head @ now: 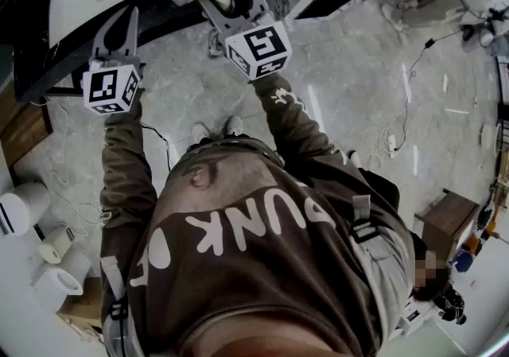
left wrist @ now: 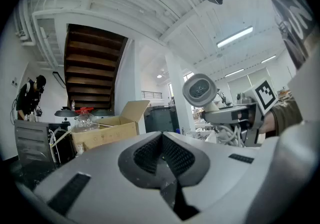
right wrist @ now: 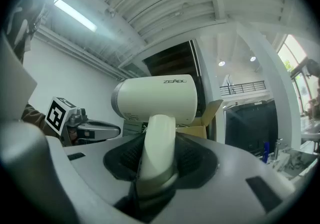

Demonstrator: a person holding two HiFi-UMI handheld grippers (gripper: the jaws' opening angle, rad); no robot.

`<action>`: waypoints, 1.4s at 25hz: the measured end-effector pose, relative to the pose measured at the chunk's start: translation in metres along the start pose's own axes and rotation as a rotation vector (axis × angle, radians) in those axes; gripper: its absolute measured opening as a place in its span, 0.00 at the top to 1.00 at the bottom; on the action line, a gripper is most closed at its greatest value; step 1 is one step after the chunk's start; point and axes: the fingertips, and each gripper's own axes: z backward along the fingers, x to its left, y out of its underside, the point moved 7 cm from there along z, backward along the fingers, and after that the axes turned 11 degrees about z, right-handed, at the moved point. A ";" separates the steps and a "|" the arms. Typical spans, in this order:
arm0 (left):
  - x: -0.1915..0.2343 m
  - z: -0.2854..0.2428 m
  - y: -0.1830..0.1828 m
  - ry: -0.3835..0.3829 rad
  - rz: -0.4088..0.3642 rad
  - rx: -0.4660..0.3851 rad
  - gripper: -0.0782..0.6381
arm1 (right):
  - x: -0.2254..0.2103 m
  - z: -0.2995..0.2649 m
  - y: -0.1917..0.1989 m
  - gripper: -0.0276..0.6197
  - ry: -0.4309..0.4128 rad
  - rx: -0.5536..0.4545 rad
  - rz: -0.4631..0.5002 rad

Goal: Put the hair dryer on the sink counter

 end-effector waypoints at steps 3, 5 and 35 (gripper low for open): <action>0.001 -0.001 -0.001 -0.001 -0.001 0.002 0.90 | -0.001 -0.001 0.000 0.70 -0.001 0.003 0.000; 0.001 -0.002 -0.001 -0.003 -0.002 0.002 0.90 | -0.001 -0.002 0.000 0.70 -0.002 0.005 0.000; -0.060 -0.015 -0.003 -0.057 -0.030 0.003 0.90 | -0.032 0.044 0.003 0.70 -0.025 -0.039 -0.037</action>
